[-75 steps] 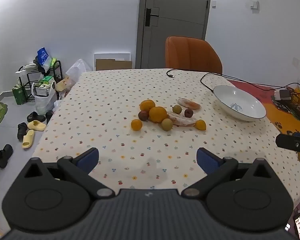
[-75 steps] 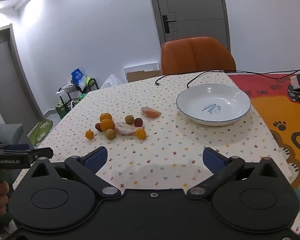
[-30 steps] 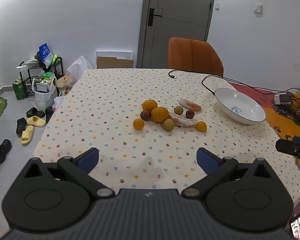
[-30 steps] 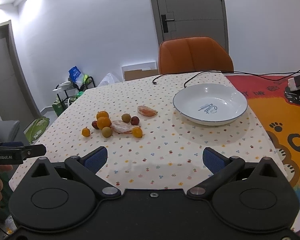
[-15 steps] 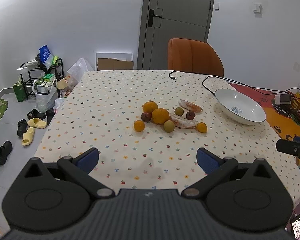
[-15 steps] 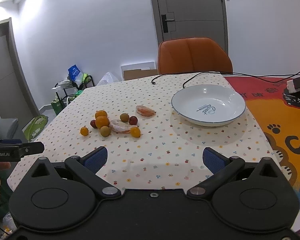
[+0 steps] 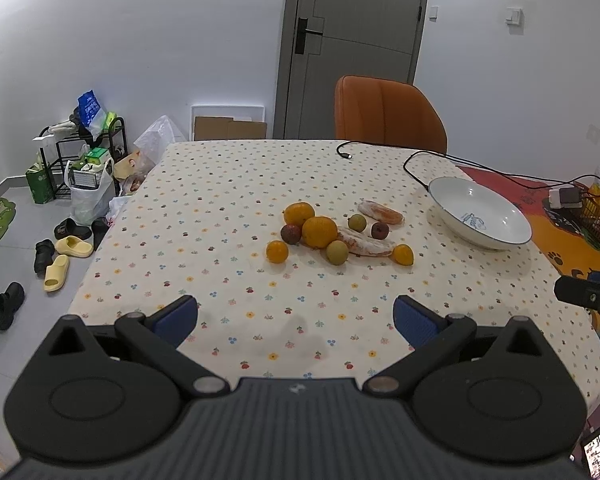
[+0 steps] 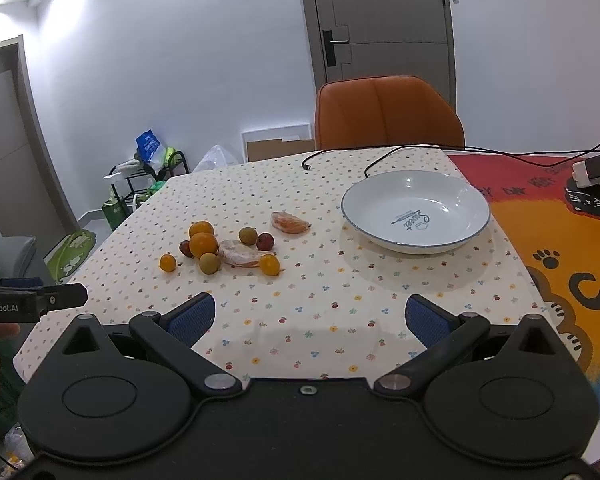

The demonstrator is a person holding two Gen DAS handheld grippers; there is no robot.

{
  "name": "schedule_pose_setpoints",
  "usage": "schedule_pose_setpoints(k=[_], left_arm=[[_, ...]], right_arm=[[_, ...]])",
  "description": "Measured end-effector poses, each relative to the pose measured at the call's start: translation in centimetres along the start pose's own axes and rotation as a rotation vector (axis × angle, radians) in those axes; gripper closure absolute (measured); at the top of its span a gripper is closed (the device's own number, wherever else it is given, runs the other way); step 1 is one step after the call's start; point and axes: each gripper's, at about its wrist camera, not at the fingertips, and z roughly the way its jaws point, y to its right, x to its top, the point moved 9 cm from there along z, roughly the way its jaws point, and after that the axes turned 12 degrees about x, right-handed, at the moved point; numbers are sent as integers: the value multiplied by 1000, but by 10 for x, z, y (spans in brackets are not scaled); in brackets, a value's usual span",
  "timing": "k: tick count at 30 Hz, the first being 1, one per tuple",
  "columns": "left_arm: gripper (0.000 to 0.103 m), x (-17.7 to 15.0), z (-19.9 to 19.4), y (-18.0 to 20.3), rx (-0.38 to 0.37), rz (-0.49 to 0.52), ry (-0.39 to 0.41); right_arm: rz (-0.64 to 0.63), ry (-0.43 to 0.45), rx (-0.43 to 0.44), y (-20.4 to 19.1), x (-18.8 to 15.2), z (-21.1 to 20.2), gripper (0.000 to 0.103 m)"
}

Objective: Organize fruits

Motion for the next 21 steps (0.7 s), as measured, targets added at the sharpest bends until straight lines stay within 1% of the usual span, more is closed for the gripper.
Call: schedule_pose_setpoints(k=[9, 14, 17, 21], left_arm=[[0, 4, 4, 5, -4, 12, 6], [0, 11, 11, 10, -15, 21, 16], [0, 14, 17, 12, -21, 16, 15], [0, 16, 28, 10, -23, -8, 11]], right_arm=[[5, -3, 13, 1, -1, 1, 0], [34, 12, 27, 8, 4, 1, 0], [45, 1, 36, 10, 4, 5, 0], [50, 17, 24, 16, 5, 9, 0]])
